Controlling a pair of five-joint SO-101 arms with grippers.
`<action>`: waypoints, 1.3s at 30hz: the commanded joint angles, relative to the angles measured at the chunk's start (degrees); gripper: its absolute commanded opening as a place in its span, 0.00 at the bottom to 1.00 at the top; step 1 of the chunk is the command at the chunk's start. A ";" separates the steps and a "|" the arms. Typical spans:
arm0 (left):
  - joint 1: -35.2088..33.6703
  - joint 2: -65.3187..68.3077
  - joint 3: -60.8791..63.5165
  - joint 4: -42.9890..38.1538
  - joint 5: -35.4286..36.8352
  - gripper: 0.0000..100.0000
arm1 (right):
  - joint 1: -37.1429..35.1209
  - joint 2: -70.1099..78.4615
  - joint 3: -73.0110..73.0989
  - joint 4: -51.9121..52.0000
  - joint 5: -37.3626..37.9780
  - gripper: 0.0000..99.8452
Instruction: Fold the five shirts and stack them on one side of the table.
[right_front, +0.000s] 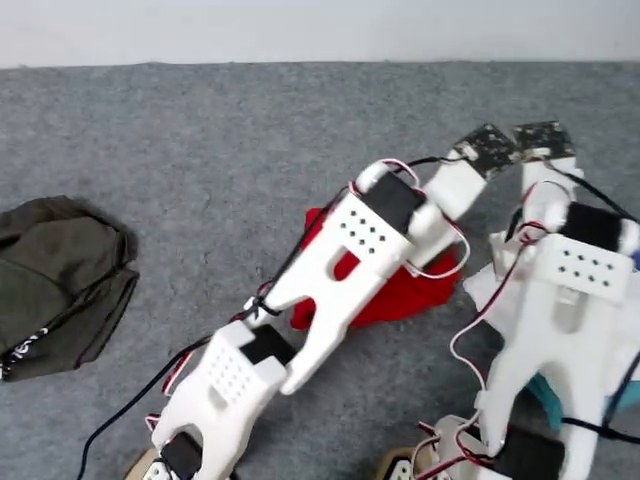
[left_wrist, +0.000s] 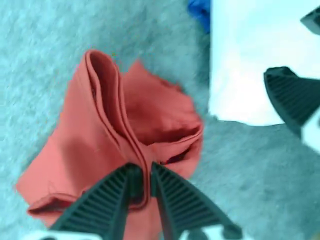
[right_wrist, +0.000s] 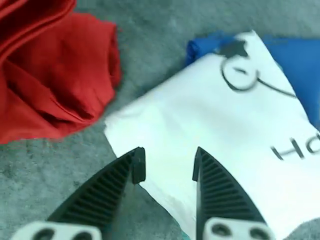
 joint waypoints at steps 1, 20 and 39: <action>3.87 1.93 -1.98 1.32 0.44 0.01 | 1.54 -3.65 -5.10 0.40 0.97 0.16; 1.41 2.73 -1.89 1.32 0.00 0.11 | 14.46 -7.34 -15.82 0.48 0.09 0.16; -3.25 -5.01 -10.68 1.41 0.18 0.17 | 17.89 -8.13 -16.35 -0.13 -5.54 0.16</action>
